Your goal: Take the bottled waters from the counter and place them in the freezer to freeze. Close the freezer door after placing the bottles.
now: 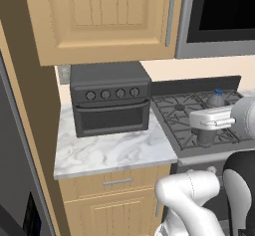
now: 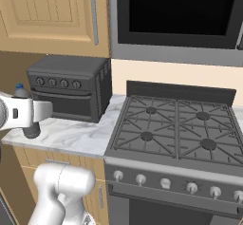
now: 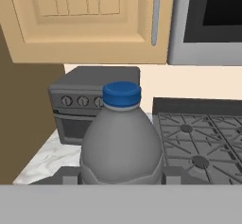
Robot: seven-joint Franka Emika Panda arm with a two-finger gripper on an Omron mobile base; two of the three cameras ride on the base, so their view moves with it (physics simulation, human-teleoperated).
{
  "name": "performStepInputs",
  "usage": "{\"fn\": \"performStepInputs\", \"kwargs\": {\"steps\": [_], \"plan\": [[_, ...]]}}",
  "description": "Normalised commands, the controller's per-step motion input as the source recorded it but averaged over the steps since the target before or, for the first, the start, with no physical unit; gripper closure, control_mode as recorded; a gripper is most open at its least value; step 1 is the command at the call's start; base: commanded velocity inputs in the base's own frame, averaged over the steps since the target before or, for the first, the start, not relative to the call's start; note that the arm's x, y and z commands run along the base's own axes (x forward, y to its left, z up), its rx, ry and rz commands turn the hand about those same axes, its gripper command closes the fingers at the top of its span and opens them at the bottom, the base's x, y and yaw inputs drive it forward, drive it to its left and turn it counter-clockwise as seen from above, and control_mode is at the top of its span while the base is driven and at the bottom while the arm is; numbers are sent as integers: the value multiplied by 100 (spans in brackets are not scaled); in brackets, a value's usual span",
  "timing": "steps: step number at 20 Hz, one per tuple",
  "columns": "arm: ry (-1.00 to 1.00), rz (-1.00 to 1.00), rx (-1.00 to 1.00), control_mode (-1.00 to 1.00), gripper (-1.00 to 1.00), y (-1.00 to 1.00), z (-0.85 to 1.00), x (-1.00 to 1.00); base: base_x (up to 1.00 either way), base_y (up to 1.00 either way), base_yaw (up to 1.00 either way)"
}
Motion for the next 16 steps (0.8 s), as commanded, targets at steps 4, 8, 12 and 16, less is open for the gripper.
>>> {"fn": "performStepInputs", "kwargs": {"steps": [4,8,12,16], "plan": [[0,0,0,100,100,0,0,-2,-16,0,0],[0,0,0,100,100,0,0,0,-57,0,0],[0,0,0,100,100,0,0,0,-76,0,0],[0,0,0,100,100,0,0,0,-79,0,0]]}}
